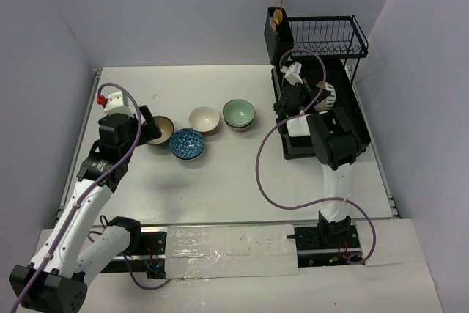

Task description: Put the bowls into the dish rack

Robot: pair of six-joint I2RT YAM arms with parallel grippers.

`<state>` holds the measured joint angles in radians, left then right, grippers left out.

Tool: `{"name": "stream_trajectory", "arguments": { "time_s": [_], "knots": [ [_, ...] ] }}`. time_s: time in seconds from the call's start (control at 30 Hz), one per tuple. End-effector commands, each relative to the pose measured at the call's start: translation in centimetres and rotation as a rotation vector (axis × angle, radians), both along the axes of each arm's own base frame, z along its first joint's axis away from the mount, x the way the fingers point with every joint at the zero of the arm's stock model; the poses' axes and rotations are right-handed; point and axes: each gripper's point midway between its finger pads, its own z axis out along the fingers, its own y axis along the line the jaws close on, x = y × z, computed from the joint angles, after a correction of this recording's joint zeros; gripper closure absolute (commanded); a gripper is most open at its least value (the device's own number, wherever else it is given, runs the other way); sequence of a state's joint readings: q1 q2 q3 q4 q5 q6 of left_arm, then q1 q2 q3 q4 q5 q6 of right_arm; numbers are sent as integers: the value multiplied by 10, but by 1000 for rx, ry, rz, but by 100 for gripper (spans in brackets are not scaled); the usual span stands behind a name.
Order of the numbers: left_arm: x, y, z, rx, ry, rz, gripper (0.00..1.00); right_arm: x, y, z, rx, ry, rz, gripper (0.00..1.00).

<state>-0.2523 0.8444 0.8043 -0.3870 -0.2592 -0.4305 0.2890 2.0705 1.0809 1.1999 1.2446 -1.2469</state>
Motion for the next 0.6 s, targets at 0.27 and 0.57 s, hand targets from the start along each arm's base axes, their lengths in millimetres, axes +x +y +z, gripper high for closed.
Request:
{"name": "stream_trajectory", "arguments": {
  "time_s": [0.27, 0.57],
  "knots": [
    [1, 1, 10, 12, -32, -2, 1, 8, 22, -10, 8, -35, 27, 92],
    [2, 0, 11, 8, -35, -4, 1, 4, 27, -19, -4, -5, 45, 87]
  ]
}}
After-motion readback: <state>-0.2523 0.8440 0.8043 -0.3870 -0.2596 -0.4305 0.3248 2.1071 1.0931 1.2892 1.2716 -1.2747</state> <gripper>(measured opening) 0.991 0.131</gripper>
